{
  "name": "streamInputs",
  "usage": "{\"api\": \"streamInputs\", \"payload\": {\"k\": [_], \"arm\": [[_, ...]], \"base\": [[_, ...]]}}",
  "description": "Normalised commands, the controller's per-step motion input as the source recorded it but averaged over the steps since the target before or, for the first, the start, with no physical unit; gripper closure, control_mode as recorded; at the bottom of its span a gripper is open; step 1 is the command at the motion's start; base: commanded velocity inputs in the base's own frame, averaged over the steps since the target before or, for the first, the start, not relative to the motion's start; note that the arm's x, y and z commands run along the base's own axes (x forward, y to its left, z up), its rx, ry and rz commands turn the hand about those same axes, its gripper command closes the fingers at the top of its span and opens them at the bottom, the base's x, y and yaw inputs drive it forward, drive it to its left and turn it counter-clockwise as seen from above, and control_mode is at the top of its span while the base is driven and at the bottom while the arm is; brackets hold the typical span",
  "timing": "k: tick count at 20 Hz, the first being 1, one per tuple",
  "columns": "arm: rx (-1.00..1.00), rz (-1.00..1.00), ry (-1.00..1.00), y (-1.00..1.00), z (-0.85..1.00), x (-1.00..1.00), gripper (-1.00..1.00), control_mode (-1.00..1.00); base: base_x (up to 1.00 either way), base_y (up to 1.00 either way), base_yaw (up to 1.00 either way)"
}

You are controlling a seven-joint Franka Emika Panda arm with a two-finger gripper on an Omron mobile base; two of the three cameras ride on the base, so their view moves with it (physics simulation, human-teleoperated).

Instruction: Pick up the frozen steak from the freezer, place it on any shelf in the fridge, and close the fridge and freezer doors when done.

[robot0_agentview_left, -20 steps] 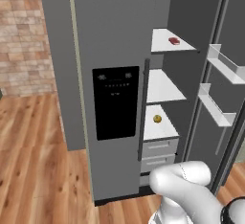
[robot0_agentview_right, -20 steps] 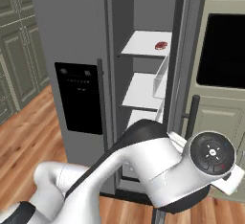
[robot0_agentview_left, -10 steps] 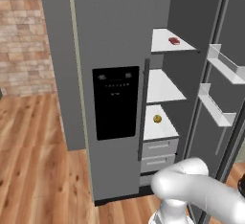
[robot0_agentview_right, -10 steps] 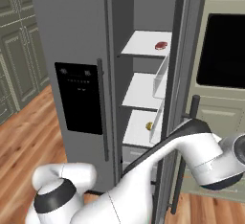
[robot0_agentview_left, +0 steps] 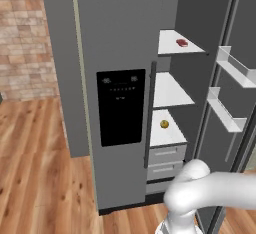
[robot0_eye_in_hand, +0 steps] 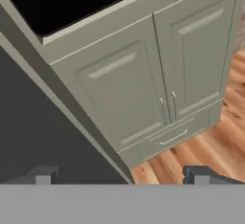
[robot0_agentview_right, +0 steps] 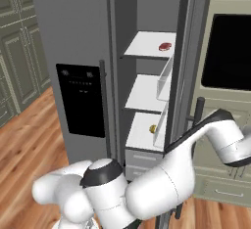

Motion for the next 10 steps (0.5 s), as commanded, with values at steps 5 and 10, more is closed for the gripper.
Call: {"api": "streamInputs", "payload": {"k": [5,10], "arm": [[0.1,0.14,-0.02,-0.45,-0.43,1.0,-1.0,-1.0],[0.1,0.23,-0.04,0.33,-0.1,1.0,-1.0,-1.0]], "base": [[0.0,0.0,0.0],[0.0,0.0,0.0]]}}
